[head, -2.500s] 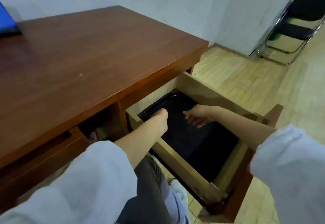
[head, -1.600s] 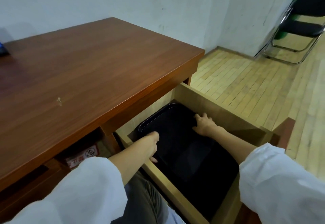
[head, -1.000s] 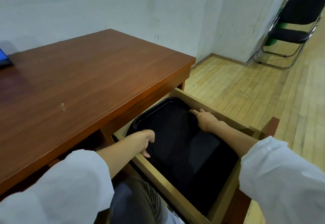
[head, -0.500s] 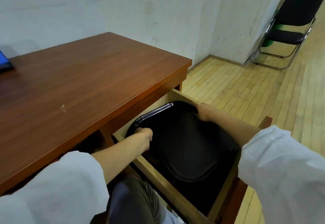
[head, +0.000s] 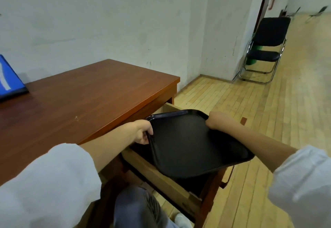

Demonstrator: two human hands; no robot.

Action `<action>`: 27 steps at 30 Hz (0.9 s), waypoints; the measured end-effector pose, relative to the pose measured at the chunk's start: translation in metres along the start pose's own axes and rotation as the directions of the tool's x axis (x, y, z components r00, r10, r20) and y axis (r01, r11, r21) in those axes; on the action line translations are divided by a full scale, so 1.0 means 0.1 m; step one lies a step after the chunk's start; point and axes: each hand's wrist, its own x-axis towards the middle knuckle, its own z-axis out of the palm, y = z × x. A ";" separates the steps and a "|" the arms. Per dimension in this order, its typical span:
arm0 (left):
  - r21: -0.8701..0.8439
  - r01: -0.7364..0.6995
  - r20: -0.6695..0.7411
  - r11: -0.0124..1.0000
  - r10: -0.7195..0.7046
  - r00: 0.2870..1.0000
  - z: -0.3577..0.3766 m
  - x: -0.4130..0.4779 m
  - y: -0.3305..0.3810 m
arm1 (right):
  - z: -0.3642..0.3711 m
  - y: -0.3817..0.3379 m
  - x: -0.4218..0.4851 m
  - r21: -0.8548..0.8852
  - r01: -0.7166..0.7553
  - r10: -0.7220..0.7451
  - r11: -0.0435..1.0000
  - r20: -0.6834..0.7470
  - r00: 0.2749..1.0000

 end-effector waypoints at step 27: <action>0.240 -0.389 -0.718 0.889 0.432 0.545 -3.69 -1.19 -1.08 | -0.25 -3.78 -1.13 -0.313 0.523 -0.600 0.792 -0.245 0.762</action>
